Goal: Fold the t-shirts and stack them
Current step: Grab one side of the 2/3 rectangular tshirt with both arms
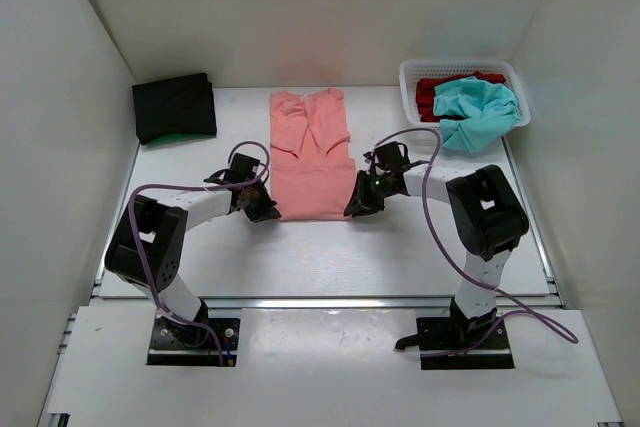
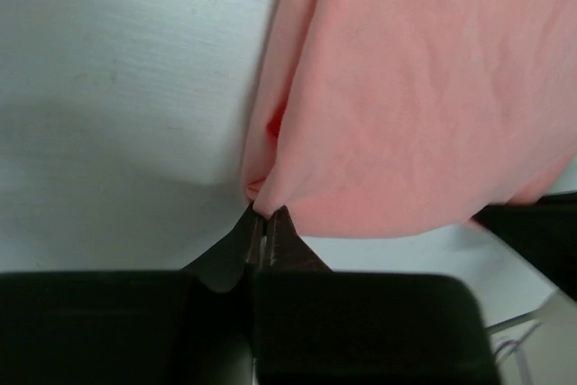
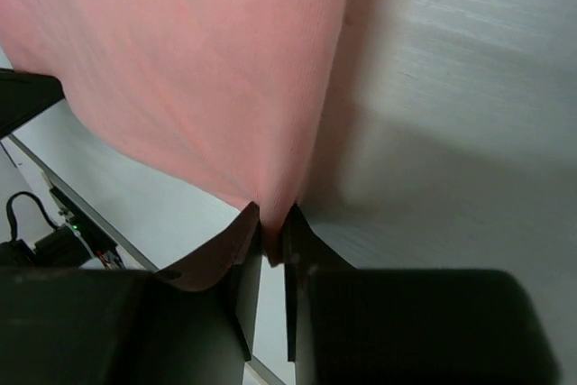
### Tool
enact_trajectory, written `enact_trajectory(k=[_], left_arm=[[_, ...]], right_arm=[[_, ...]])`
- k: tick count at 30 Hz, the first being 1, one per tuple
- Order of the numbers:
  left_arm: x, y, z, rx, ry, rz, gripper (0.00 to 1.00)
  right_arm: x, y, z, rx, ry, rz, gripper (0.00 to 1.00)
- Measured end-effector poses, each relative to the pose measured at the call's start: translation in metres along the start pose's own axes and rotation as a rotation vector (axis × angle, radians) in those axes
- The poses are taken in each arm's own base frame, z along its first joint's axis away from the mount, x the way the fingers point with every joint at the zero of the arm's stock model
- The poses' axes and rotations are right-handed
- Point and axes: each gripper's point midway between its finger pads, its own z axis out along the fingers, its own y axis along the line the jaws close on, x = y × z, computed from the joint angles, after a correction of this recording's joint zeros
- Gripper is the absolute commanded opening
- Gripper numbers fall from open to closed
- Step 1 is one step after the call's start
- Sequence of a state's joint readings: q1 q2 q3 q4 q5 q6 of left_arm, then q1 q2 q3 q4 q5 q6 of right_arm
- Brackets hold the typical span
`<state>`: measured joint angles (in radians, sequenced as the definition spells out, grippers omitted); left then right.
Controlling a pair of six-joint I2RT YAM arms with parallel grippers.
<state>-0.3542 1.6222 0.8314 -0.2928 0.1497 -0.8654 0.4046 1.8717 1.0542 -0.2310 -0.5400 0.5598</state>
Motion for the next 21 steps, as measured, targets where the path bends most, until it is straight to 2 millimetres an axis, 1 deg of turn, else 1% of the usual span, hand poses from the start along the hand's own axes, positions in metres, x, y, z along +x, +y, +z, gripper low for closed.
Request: enact_trajectory(k=[1, 2, 3, 4, 6, 7, 8, 9, 10, 11, 13, 17, 19, 21], left_arm=[[0.0, 0.0, 0.001, 0.0, -0.001, 0.002, 0.0], [0.001, 0.0, 0.002, 0.0, -0.002, 0.004, 0.0], [0.002, -0.001, 0.002, 0.002, -0.002, 0.008, 0.0], [0.003, 0.0, 0.001, 0.001, -0.006, 0.004, 0.0], [0.006, 0.003, -0.001, 0.004, -0.01, -0.003, 0.0], [0.008, 0.005, -0.003, 0.004, -0.01, -0.005, 0.0], [0.011, 0.008, -0.006, 0.006, -0.011, -0.008, 0.0], [0.013, 0.01, -0.009, 0.01, -0.01, -0.011, 0.0], [0.016, 0.011, -0.012, 0.016, -0.011, -0.012, 0.0], [0.018, 0.012, -0.014, 0.025, -0.012, -0.014, 0.0], [0.023, 0.014, -0.016, 0.038, 0.0, -0.015, 0.0], [0.035, 0.021, -0.021, 0.047, 0.019, -0.01, 0.0], [0.038, 0.023, -0.029, 0.055, 0.022, -0.008, 0.0], [0.041, 0.024, -0.041, 0.069, 0.019, -0.004, 0.0]], right_arm=[[0.001, -0.001, 0.001, 0.002, 0.006, 0.008, 0.1], [0.002, -0.001, 0.002, 0.002, 0.01, 0.015, 0.13], [0.003, -0.002, 0.002, 0.002, 0.011, 0.017, 0.23], [0.004, -0.001, 0.001, -0.002, 0.013, 0.022, 0.48], [0.004, 0.007, -0.005, -0.047, 0.008, 0.019, 0.52], [0.005, 0.009, -0.008, -0.052, -0.001, 0.009, 0.52], [0.01, 0.008, -0.011, -0.054, 0.0, 0.005, 0.47], [0.016, 0.006, -0.012, -0.053, 0.007, 0.007, 0.34], [0.022, 0.003, -0.012, -0.055, 0.019, 0.01, 0.13], [0.027, -0.001, -0.01, -0.048, 0.027, 0.013, 0.0], [0.034, -0.007, -0.007, -0.041, 0.051, 0.032, 0.0], [0.041, -0.002, -0.005, -0.048, 0.071, 0.042, 0.0], [0.053, 0.002, -0.006, -0.04, 0.075, 0.036, 0.0], [0.072, 0.008, -0.013, -0.04, 0.087, 0.024, 0.0]])
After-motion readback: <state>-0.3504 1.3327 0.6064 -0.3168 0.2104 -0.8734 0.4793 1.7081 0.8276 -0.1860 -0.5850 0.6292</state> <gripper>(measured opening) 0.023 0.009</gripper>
